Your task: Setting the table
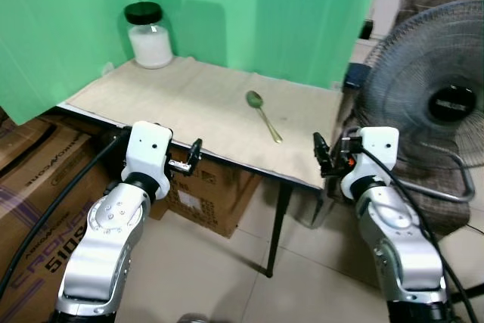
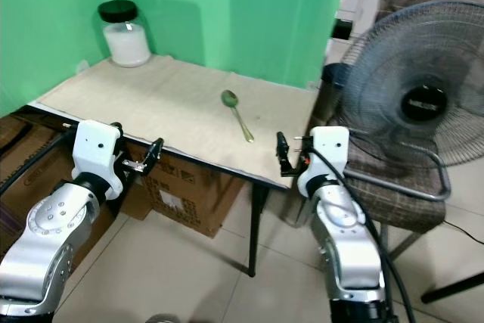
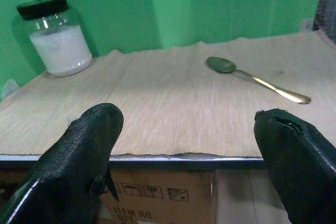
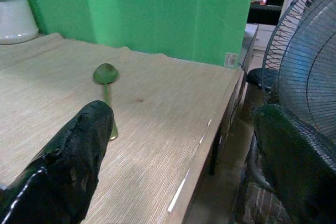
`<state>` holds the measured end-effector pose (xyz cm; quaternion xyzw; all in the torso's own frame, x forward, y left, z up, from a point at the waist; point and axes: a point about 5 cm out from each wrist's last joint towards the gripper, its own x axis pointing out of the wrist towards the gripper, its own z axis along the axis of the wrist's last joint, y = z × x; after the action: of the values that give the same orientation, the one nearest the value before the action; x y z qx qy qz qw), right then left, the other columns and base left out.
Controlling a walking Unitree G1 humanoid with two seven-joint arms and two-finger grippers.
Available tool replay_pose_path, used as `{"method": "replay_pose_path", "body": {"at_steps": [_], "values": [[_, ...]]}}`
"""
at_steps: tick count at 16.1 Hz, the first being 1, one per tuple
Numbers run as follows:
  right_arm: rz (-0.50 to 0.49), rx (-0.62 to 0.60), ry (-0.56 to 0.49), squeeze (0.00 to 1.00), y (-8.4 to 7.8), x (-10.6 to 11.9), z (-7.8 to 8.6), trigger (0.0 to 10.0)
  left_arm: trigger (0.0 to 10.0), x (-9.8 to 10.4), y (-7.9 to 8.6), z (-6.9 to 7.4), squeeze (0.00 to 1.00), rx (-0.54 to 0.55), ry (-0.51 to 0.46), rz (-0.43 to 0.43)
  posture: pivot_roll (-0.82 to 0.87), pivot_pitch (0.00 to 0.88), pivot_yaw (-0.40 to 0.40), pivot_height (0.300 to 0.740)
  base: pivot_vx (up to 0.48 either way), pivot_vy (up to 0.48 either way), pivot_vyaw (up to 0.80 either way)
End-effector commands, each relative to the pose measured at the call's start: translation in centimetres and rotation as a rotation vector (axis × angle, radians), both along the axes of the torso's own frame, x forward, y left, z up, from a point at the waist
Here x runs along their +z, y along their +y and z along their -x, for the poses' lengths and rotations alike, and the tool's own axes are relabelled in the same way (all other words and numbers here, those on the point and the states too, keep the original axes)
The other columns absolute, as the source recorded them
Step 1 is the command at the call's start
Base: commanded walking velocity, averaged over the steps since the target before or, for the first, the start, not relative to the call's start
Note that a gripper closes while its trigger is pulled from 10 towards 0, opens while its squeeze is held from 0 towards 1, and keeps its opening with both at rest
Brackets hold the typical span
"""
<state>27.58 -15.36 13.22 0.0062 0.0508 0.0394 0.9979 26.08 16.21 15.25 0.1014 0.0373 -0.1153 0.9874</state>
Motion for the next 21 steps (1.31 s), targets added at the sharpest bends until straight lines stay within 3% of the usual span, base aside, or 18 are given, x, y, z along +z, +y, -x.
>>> {"method": "replay_pose_path", "body": {"at_steps": [1, 6, 10, 21], "values": [[-0.007, 0.008, -0.022, 1.0, 0.3, 0.4, 0.1, 10.0, 10.0, -0.1, 0.5, 0.1, 0.0, 0.002, -0.002, 0.005, 0.15, 0.0, 0.004, 0.74, 0.0, 0.0, 0.0], [0.01, 0.056, -0.037, 1.0, 1.1, 0.6, -0.2, 10.0, 10.0, 0.0, 0.9, 0.2, 0.0, -0.001, -0.016, -0.009, 0.17, 0.0, -0.011, 0.74, 0.307, 0.0, 0.0], [0.015, 0.058, -0.032, 1.0, 1.3, 0.6, -0.5, 10.0, 10.0, 0.2, 0.8, 0.3, 0.0, -0.007, -0.03, -0.01, 0.17, 0.0, -0.013, 0.74, 0.391, 0.0, 0.74], [0.006, 0.135, -0.024, 1.0, 2.2, 0.8, -1.1, 10.0, 10.0, 0.0, 0.8, 0.6, 0.0, -0.025, -0.022, -0.029, 0.18, 0.0, -0.029, 0.74, 0.389, 0.0, 0.0]]}}
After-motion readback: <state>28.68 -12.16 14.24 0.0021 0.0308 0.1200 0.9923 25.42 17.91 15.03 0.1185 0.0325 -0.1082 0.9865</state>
